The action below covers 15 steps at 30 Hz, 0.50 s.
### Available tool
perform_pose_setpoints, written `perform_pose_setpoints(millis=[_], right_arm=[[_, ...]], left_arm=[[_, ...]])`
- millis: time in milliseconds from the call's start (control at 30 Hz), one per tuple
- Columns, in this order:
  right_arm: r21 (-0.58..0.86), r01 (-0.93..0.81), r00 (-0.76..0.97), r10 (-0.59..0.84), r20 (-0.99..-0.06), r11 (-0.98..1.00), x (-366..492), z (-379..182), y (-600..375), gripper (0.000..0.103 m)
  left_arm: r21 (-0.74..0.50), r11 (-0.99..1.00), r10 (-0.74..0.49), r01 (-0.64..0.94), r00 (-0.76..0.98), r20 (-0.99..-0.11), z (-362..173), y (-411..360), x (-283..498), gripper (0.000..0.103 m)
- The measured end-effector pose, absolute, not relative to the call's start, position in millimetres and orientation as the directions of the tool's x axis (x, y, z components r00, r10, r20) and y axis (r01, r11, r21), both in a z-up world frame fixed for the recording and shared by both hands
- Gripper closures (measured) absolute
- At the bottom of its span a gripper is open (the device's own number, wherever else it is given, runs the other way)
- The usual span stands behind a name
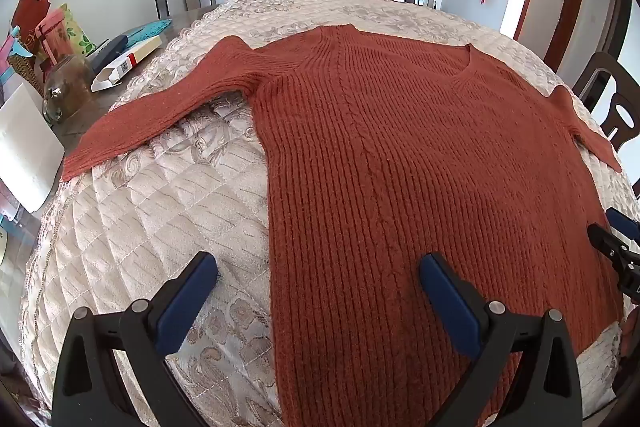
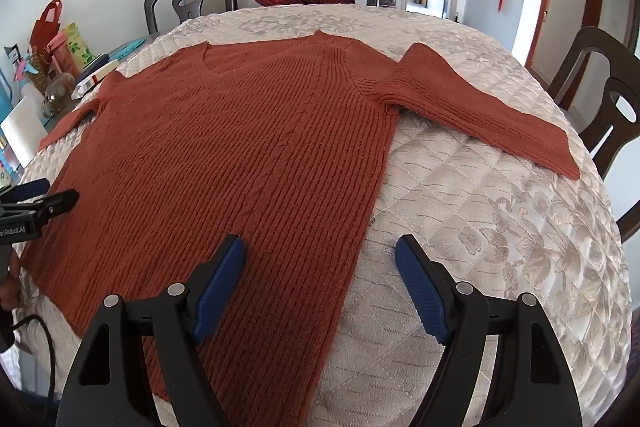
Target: Fold small clothes
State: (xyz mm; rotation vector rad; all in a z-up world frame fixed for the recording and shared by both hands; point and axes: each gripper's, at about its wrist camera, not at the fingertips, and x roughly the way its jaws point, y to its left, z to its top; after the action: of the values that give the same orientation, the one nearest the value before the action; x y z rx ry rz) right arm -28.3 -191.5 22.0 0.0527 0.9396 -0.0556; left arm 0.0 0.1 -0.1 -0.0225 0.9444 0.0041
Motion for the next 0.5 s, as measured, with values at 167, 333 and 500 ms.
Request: perform_pose_setpoints(millis=[167, 333, 500], right_arm=[[0.017, 0.070, 0.589, -0.028, -0.808, 0.997, -28.3, 22.0, -191.2, 0.025], [0.017, 0.070, 0.589, -0.028, -0.808, 0.997, -28.3, 21.9, -191.2, 0.025], [0.017, 0.070, 0.589, -0.028, -0.807, 0.997, -28.3, 21.9, -191.5, 0.025]], left_arm=[[-0.016, 1.000, -0.006, -0.012, 0.588, -0.809, 0.1, -0.3, 0.3, 0.000], [-0.018, 1.000, -0.007, -0.013, 0.588, -0.809, 0.0, 0.1, 0.2, 0.000], [-0.019, 1.000, -0.007, -0.013, 0.589, -0.808, 0.0, 0.2, 0.0, 0.000]])
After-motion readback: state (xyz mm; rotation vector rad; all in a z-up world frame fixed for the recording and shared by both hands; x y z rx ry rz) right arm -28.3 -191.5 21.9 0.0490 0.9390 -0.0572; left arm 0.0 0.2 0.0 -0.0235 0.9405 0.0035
